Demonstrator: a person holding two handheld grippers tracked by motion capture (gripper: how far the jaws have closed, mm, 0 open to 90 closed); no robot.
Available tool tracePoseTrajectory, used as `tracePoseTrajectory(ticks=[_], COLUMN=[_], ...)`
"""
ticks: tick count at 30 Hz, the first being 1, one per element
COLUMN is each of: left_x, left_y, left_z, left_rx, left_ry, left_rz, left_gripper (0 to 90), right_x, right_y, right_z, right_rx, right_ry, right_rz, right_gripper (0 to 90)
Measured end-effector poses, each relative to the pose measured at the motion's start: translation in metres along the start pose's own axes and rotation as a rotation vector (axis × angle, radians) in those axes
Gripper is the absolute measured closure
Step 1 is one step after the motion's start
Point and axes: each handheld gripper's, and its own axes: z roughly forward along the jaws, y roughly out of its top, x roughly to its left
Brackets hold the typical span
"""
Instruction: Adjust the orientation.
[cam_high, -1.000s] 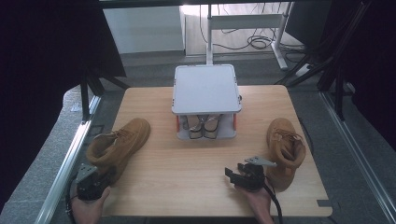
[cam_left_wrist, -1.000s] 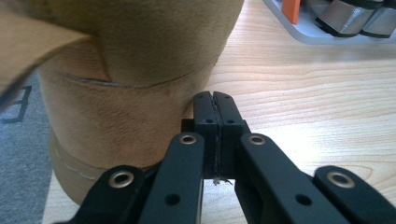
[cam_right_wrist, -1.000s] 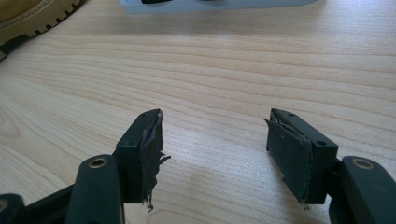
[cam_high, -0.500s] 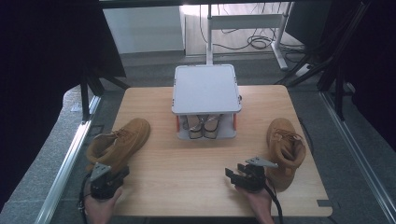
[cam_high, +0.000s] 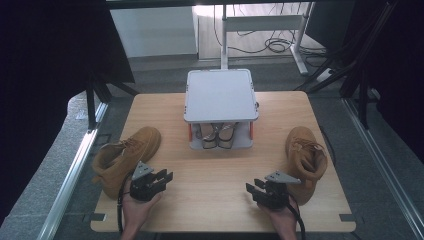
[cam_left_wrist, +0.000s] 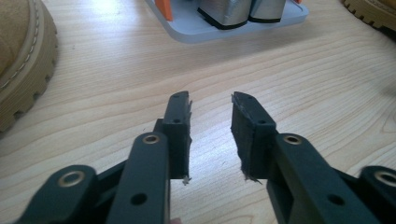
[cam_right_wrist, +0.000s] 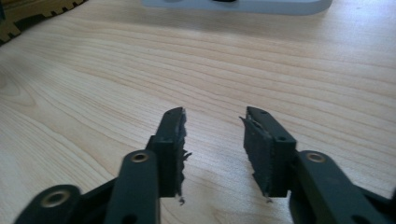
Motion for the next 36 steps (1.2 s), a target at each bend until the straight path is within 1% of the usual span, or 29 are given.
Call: tracePoseTrajectory(ticks=[3, 5, 6, 8, 10, 14, 19, 22, 24, 29, 32, 34, 35, 36], left_x=[0.001, 0.003, 0.004, 0.004, 0.002, -0.004, -0.005, -0.004, -0.003, 0.000, 0.001, 0.002, 0.002, 0.003], left_y=[-0.003, -0.006, -0.006, -0.007, -0.007, -0.007, -0.008, -0.009, -0.009, -0.010, -0.010, -0.010, -0.010, -0.010], left_z=[0.002, 0.002, 0.002, 0.002, 0.002, 0.004, 0.008, 0.008, 0.008, 0.008, 0.007, 0.006, 0.006, 0.006], left_rx=[0.011, 0.017, 0.015, 0.006, 0.005, 0.013, 0.026, 0.032, 0.037, 0.035, 0.031, 0.032, 0.033, 0.032], left_ry=[0.000, 0.013, 0.017, 0.019, 0.015, -0.003, -0.011, -0.006, -0.010, -0.008, -0.006, -0.005, -0.005, -0.002], left_rz=[-0.002, -0.002, -0.008, -0.017, -0.012, -0.002, 0.002, 0.001, -0.005, -0.014, -0.019, -0.020, -0.027, -0.023], left_gripper=[62.0, 59.8, 58.1, 54.3, 51.0, 45.9, 44.7, 44.5, 44.3, 42.5, 41.9, 41.9, 41.9, 41.8], right_x=[0.001, 0.002, 0.002, 0.002, 0.001, 0.000, -0.003, -0.007, -0.010, -0.017, -0.022, -0.026, -0.028, -0.030], right_y=[-0.001, -0.001, -0.001, 0.000, -0.001, -0.002, -0.002, -0.003, -0.004, -0.006, -0.009, -0.011, -0.012, -0.013], right_z=[-0.001, -0.003, -0.005, -0.009, -0.012, -0.017, -0.024, -0.027, -0.029, -0.036, -0.045, -0.050, -0.052, -0.054], right_rx=[-0.004, -0.006, -0.011, -0.014, -0.017, -0.016, -0.009, -0.008, -0.011, -0.021, -0.041, -0.046, -0.047, -0.048], right_ry=[-0.011, 0.001, 0.009, 0.018, 0.013, 0.001, -0.040, -0.052, -0.055, -0.079, -0.127, -0.145, -0.154, -0.164], right_rz=[-0.020, -0.033, -0.040, -0.048, -0.058, -0.070, -0.090, -0.079, -0.070, -0.054, -0.050, -0.041, -0.039, -0.037], right_gripper=[67.3, 77.8, 80.6, 84.4, 86.7, 88.4, 89.2, 89.2, 89.2, 89.2, 89.2, 89.3, 89.3, 89.3])
